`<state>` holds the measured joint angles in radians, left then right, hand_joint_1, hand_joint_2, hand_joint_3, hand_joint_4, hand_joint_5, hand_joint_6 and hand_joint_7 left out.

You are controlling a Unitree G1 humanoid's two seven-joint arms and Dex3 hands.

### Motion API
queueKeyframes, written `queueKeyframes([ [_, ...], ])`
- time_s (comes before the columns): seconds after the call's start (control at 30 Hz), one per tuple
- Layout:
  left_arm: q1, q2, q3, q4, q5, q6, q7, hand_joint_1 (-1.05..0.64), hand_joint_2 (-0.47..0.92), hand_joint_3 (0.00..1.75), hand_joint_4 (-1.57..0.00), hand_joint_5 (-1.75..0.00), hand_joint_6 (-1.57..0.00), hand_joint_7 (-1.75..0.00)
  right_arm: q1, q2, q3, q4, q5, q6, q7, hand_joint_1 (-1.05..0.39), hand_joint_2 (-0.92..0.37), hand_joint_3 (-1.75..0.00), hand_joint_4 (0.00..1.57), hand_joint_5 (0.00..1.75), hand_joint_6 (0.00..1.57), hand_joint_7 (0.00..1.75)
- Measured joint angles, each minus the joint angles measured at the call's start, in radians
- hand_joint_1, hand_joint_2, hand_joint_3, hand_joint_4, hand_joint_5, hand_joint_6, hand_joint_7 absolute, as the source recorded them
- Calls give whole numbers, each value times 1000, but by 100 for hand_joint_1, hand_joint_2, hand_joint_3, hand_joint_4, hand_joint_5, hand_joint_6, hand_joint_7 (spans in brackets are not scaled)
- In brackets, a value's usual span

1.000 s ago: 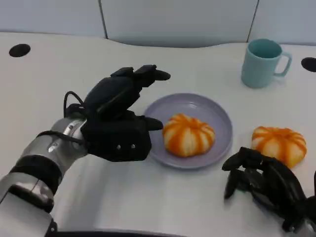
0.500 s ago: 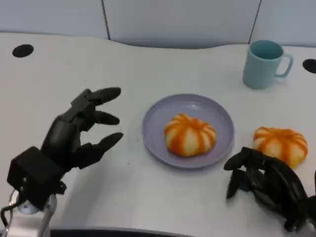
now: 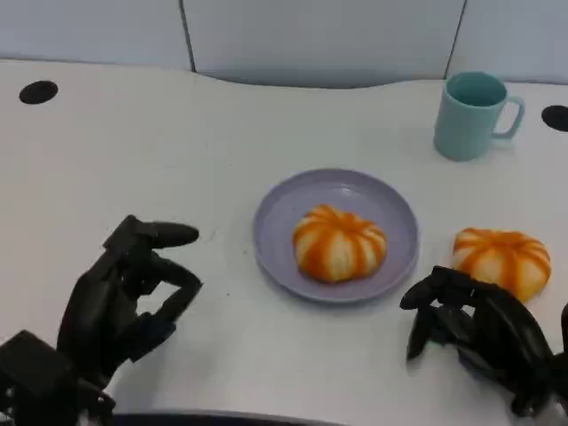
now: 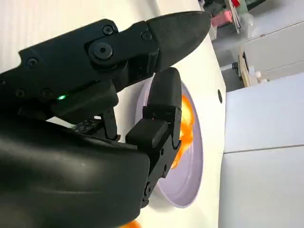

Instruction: Grasp the bread from the table and place it into the plate.

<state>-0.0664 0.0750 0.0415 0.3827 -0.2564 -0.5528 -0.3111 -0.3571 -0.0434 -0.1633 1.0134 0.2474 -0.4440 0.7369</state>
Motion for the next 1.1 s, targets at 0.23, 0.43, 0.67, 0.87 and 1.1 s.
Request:
queueKeyframes([
  [0.23, 8, -36, 50, 60, -106, -12, -110, -70, 92, 25, -30, -175, -16, -172, 2, 0, 0, -2, -1, -5, 0, -61, -92, -11, 63, 157, 75, 104],
  [0.43, 22, -63, 84, 85, -149, 18, -154, -69, 92, 23, -37, -175, -19, -174, 2, 0, 2, -3, -3, -8, -5, -59, -92, -10, 64, 157, 75, 104],
  [0.67, 29, -86, 118, 141, -184, 70, -200, -70, 92, 18, -42, -175, -19, -175, 2, -1, -1, -3, 1, -3, -1, -58, -92, -10, 64, 157, 74, 103],
  [0.87, -5, -105, 142, 190, -182, 67, -203, -70, 92, 20, -38, -175, -16, -175, 0, -6, -3, -1, 1, 3, 7, -59, -92, -11, 64, 157, 73, 105],
  [1.1, -16, -120, 166, 220, -178, 61, -203, -71, 92, 19, -38, -175, -16, -175, -15, -19, -20, 23, 4, 13, 38, -57, -92, -13, 61, 163, 72, 107],
])
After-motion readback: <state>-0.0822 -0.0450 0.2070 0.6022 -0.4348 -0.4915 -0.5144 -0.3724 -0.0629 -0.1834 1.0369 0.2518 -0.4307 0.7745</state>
